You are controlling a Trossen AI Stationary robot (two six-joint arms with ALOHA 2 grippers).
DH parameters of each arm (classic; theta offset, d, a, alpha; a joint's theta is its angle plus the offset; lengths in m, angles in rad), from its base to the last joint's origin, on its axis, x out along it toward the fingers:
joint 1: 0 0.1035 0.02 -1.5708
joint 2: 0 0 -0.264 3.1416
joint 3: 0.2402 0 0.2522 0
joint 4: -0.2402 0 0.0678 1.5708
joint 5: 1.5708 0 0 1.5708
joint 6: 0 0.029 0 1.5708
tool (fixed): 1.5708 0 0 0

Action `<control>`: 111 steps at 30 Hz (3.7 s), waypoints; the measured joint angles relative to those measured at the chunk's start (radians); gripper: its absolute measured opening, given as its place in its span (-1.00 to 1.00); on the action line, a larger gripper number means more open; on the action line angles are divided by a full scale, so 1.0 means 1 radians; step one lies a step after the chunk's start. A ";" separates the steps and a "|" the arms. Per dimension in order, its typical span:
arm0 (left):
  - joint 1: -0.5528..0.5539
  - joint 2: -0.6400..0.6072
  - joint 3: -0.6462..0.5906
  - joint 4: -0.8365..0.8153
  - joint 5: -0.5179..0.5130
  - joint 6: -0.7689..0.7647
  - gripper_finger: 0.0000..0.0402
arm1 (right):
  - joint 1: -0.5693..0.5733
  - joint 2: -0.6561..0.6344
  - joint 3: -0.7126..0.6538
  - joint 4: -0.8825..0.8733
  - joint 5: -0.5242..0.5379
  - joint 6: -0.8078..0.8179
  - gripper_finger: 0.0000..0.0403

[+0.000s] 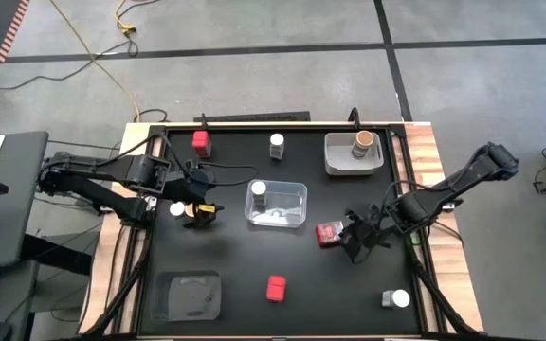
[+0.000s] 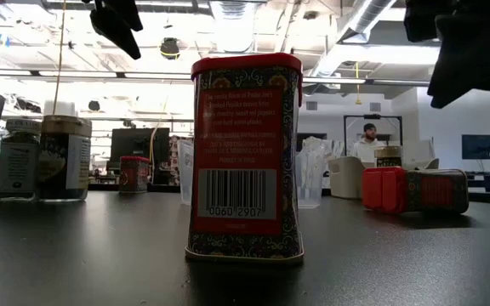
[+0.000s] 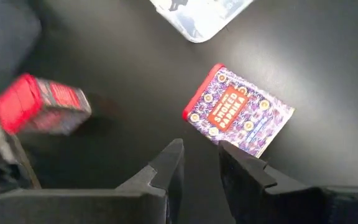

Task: Sort spices by type
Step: Put the red seasoning can into the black bin

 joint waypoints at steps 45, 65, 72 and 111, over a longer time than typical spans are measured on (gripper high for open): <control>0.000 0.000 0.000 0.000 -0.084 -0.186 0.87 | -0.224 0.273 0.105 -0.078 -0.153 -0.962 0.94; 0.000 0.000 0.000 0.000 -0.127 -0.245 0.87 | -0.230 0.447 0.106 -0.068 -0.146 -0.924 0.97; 0.000 0.000 0.000 0.000 -0.131 -0.246 0.87 | -0.247 0.449 0.106 -0.071 -0.148 -0.964 0.97; 0.000 0.000 0.000 0.001 -0.134 -0.262 0.87 | -0.247 0.424 0.275 -0.229 -0.180 -0.955 0.08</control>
